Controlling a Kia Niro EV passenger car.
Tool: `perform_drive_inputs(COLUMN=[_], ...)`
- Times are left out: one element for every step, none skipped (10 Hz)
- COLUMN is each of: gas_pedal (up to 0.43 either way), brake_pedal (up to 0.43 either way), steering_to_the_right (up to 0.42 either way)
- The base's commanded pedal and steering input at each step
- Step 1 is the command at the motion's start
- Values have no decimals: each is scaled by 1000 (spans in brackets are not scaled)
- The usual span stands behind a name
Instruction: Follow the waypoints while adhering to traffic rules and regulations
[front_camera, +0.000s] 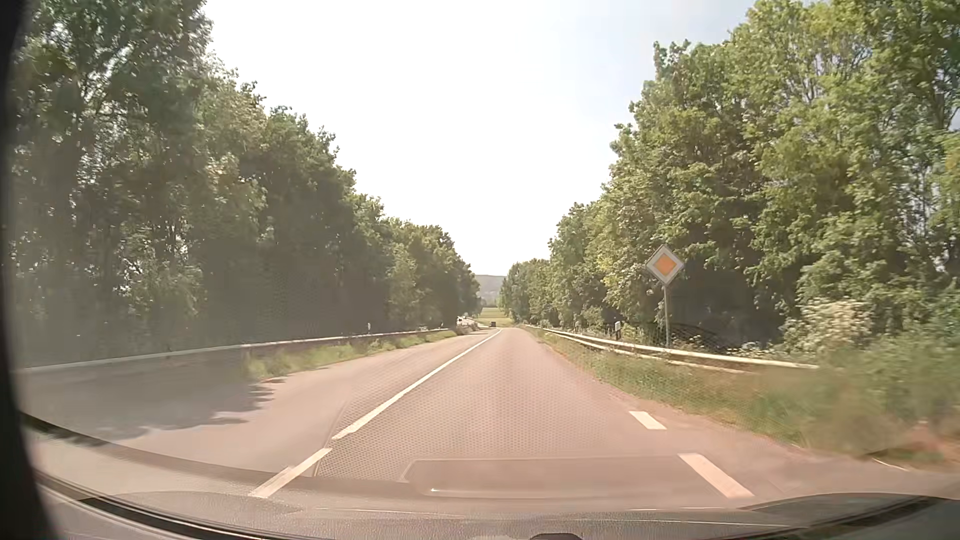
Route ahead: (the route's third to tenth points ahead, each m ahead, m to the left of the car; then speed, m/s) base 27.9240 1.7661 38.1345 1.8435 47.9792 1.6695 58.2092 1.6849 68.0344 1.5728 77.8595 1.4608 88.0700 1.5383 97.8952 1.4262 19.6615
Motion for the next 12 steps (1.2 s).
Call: perform_drive_inputs(gas_pedal=[240, 240, 240, 240, 240, 240, 240, 228, 228, 228, 228, 228], brake_pedal=[0, 0, 0, 0, 0, 0, 0, 0, 0, 0, 0, 0], steering_to_the_right=[0, 1, 1, 1, 1, 1, 1, 1, 1, 1, 0, 0])
